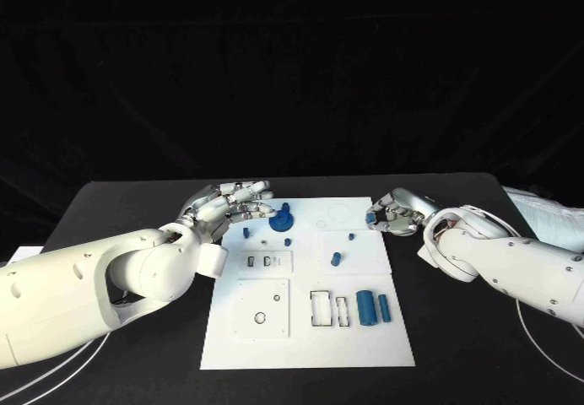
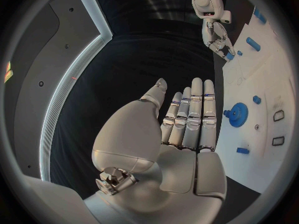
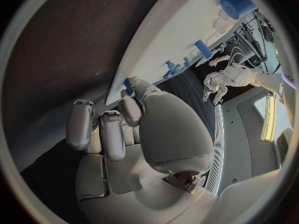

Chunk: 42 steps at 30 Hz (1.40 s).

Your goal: Assemble the parts on the task board

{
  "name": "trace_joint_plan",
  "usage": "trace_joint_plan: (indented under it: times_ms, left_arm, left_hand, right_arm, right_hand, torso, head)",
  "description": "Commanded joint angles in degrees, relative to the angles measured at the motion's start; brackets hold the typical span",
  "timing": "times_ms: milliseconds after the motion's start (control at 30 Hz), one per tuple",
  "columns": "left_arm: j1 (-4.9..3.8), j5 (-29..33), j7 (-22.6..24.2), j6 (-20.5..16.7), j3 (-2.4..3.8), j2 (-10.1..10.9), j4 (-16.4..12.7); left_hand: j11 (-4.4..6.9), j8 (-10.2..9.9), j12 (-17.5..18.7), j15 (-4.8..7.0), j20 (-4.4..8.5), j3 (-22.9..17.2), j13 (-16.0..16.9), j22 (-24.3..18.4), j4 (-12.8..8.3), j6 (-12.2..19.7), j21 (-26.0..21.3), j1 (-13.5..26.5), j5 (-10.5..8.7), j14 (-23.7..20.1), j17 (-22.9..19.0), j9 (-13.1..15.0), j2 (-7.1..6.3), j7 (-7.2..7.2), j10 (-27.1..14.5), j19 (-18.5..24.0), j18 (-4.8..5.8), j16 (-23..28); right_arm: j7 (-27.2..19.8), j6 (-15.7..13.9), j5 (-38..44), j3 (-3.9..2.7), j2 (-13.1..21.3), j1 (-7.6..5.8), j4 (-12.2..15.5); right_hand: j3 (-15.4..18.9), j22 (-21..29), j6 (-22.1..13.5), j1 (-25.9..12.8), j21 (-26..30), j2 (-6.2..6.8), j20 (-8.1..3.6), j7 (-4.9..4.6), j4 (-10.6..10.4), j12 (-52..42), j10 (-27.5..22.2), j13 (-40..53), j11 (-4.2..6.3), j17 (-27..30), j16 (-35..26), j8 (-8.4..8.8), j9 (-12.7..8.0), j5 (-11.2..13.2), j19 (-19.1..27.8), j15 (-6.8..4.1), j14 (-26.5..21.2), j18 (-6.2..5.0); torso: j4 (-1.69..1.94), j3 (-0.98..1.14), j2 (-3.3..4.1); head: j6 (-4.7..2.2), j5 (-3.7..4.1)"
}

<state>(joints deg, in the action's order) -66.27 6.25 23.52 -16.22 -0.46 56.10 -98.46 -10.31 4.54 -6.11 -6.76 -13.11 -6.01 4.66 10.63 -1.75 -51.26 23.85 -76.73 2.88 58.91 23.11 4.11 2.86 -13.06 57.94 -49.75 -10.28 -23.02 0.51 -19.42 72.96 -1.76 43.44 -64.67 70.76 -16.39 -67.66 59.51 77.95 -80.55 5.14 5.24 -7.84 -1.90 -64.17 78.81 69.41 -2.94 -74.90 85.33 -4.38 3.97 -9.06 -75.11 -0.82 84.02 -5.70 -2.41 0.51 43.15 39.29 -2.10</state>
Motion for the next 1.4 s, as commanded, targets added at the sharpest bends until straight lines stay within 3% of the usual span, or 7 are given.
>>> trace_joint_plan:
  times_ms: [33, 933, 1000, 1167, 1400]
  left_arm:
    - [-0.03, 0.12, 0.28, 1.03, 0.03, -0.02, -0.16]
    - [-0.03, 0.12, -0.07, 1.28, 0.03, -0.02, -0.07]
    - [-0.03, 0.12, -0.10, 1.28, 0.03, -0.01, -0.06]
    - [-0.03, 0.12, -0.19, 1.30, 0.03, 0.01, -0.04]
    - [-0.03, 0.12, -0.30, 1.28, 0.03, 0.07, 0.06]
  left_hand:
    - [0.13, -0.25, -0.31, -0.04, 0.02, 0.09, -0.05, -0.06, -0.25, 0.23, -0.25, 0.04, 0.08, -0.41, 0.02, 0.06, 0.46, -0.59, -0.20, 0.40, -0.12, 0.37]
    - [0.16, -0.28, -0.38, -0.03, 0.02, 0.15, -0.05, -0.07, -0.19, 0.28, -0.24, 0.23, 0.08, -0.39, 0.02, 0.05, 0.46, -0.56, -0.16, 0.41, -0.13, 0.37]
    - [0.16, -0.28, -0.38, -0.03, 0.02, 0.15, -0.05, -0.07, -0.19, 0.28, -0.24, 0.23, 0.08, -0.39, 0.02, 0.05, 0.46, -0.56, -0.16, 0.41, -0.13, 0.37]
    - [0.16, -0.28, -0.38, -0.03, 0.02, 0.15, -0.05, -0.07, -0.19, 0.28, -0.24, 0.23, 0.08, -0.39, 0.02, 0.05, 0.46, -0.56, -0.16, 0.41, -0.13, 0.37]
    - [0.16, -0.28, -0.39, -0.03, 0.02, 0.16, -0.05, -0.07, -0.19, 0.29, -0.24, 0.25, 0.09, -0.40, 0.02, 0.05, 0.47, -0.56, -0.16, 0.41, -0.13, 0.38]
  right_arm:
    - [0.41, 1.19, 1.39, 0.00, -0.13, 0.03, 0.00]
    - [0.00, -0.23, 1.24, 0.00, -0.59, 0.03, -0.12]
    - [-0.43, -0.66, 0.84, 0.00, -0.62, 0.03, -0.10]
    - [-2.25, -2.70, -0.88, -0.04, -0.59, 0.02, 0.28]
    - [-3.31, -5.00, -1.98, -0.34, -0.21, 0.01, 2.27]
  right_hand:
    - [0.25, -0.01, -0.25, -0.40, -0.25, -0.12, -0.01, -0.28, 0.08, 0.17, -0.03, -0.01, 0.06, -6.76, 0.01, 0.26, -0.08, 0.35, -0.26, -0.35, 4.21, 1.17]
    - [0.29, -0.08, 0.32, -0.88, -0.27, -0.40, 0.01, -0.16, -0.09, -0.09, 0.16, 0.22, 0.11, -6.82, 0.03, 0.13, 0.01, 0.49, -0.30, -0.35, 4.22, 1.18]
    - [0.21, -0.22, 1.23, -0.88, -0.32, -0.64, -0.02, 0.13, -0.05, -0.41, 0.36, 0.48, 0.31, -7.04, 0.15, -0.28, 0.19, 0.45, -0.39, -0.46, 4.27, 1.20]
    - [0.05, -1.40, 5.93, -0.85, -0.84, -1.64, -0.72, 1.92, 0.22, -1.85, 1.34, 1.64, 1.69, -8.13, 0.77, -2.56, 1.32, 0.21, -1.19, -1.52, 4.53, 1.39]
    - [0.30, -1.83, 6.87, -1.31, -1.03, -1.84, -1.23, 2.46, 0.17, -2.12, 1.65, 1.92, 2.16, -8.42, 0.93, -3.03, 1.63, -0.01, -1.48, -2.00, 4.59, 1.48]
  torso:
    - [0.01, 0.01, 0.00]
    - [0.00, 0.03, -0.02]
    - [-0.02, 0.03, -0.02]
    - [-0.04, 0.04, -0.02]
    - [-0.01, 0.00, -0.07]
  head:
    - [0.07, -0.05]
    - [0.24, -0.13]
    - [0.24, -0.14]
    - [0.35, -0.14]
    - [0.42, -0.18]
